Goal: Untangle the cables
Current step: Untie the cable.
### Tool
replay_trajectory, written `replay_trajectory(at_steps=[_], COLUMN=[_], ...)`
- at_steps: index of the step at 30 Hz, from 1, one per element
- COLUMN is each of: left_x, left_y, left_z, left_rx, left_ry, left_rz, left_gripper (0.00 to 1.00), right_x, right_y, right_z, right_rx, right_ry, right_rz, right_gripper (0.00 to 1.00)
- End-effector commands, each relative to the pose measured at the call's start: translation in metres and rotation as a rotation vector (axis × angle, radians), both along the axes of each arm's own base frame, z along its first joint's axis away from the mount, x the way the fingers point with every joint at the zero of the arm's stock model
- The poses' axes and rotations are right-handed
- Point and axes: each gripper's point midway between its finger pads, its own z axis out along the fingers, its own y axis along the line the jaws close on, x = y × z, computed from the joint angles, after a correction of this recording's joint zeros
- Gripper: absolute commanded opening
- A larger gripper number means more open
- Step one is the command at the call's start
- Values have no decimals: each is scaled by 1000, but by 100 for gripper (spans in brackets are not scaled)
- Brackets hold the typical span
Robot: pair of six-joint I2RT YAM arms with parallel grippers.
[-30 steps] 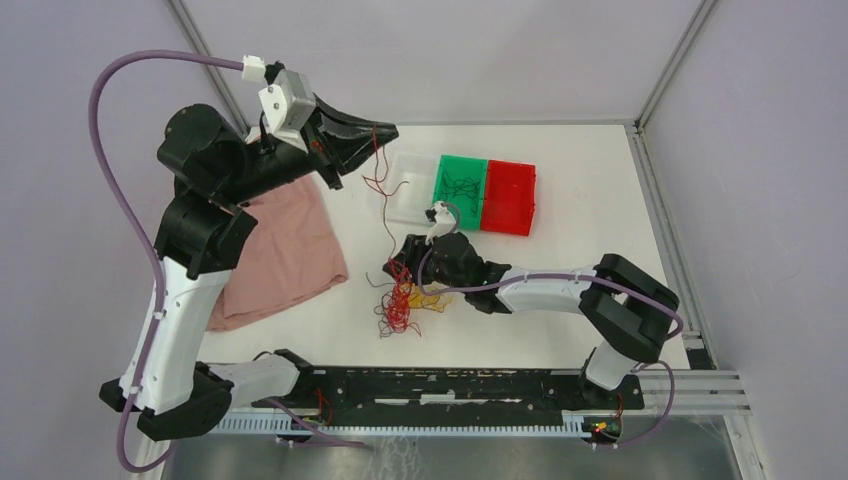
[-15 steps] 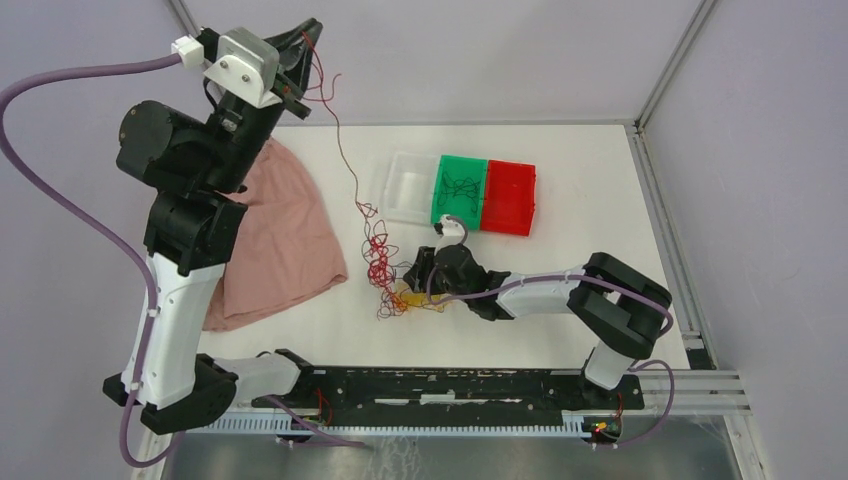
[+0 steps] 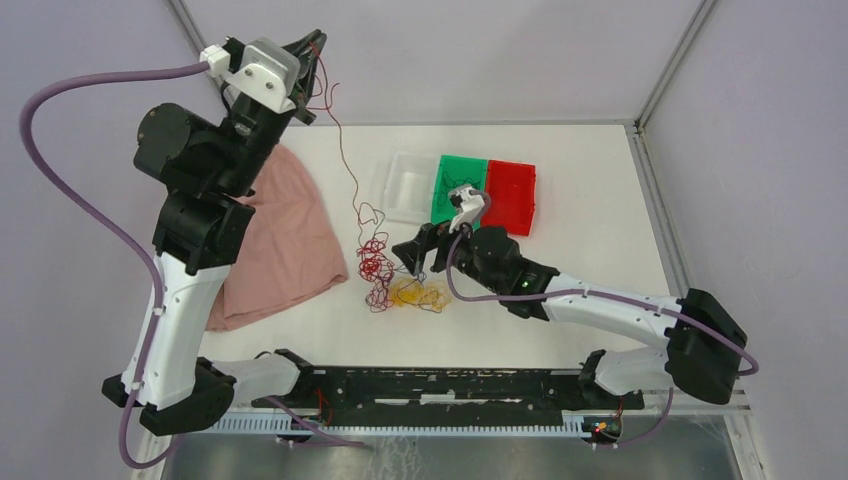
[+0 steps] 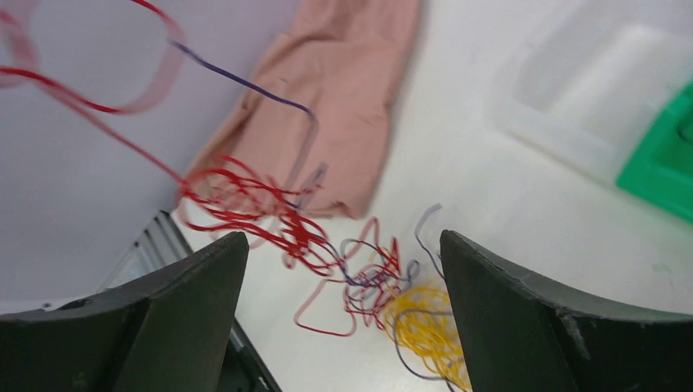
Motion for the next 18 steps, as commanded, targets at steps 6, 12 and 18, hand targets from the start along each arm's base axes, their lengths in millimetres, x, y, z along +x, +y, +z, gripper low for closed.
replay_trajectory(at_steps=[6, 12, 18], left_x=[-10, -16, -20], left_y=[-9, -8, -7], left_z=[-7, -4, 3], left_rx=[37, 33, 25], left_ry=[0, -8, -22], left_rz=[-59, -75, -82], left_gripper=[3, 3, 3], right_x=[-39, -17, 4], right_y=[55, 79, 86], right_z=[82, 68, 27], right_rx=[82, 37, -71], right_ry=[-258, -214, -135], right_rz=[267, 215, 133], right_gripper=[96, 92, 59])
